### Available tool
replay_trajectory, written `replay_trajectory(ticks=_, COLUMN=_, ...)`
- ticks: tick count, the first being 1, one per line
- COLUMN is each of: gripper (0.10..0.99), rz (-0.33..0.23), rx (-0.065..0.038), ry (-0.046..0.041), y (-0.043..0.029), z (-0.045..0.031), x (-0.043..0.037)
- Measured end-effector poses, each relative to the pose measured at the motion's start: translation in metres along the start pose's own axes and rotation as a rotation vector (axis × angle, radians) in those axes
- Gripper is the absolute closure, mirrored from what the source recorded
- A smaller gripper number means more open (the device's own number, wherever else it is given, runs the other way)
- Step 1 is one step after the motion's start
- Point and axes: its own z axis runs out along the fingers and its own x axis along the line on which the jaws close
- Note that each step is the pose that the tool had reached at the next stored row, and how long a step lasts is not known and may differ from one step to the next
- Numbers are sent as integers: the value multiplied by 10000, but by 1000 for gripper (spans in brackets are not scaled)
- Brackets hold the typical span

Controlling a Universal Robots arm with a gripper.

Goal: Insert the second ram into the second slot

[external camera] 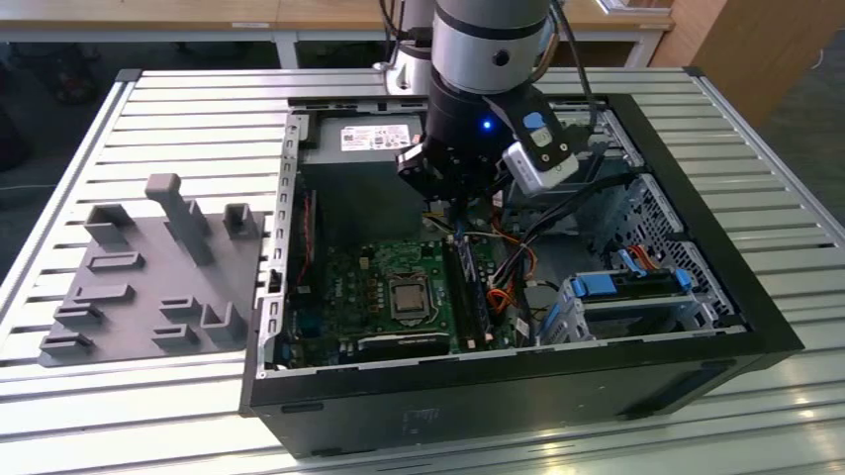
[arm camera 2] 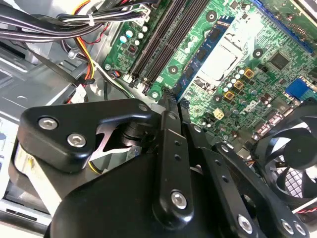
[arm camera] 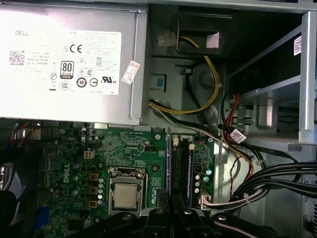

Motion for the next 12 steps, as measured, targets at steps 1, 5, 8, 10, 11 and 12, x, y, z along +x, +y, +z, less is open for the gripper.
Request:
replay_trajectory(ticks=1, gripper=949, rz=0, rx=0, ry=0, y=0, z=1, x=0)
replay_trajectory(ticks=5, gripper=949, rz=0, rx=0, ry=2, y=-3, z=69, x=1)
replay_trajectory(ticks=8, gripper=949, rz=2, rx=0, ry=3, y=-3, z=77, x=1)
replay_trajectory(ticks=10, gripper=949, rz=1, rx=-1, ry=3, y=-3, z=83, x=1)
replay_trajectory(ticks=11, gripper=949, rz=0, rx=-1, ry=3, y=-4, z=85, x=1)
replay_trajectory(ticks=12, gripper=949, rz=0, rx=-1, ry=3, y=-4, z=88, x=1)
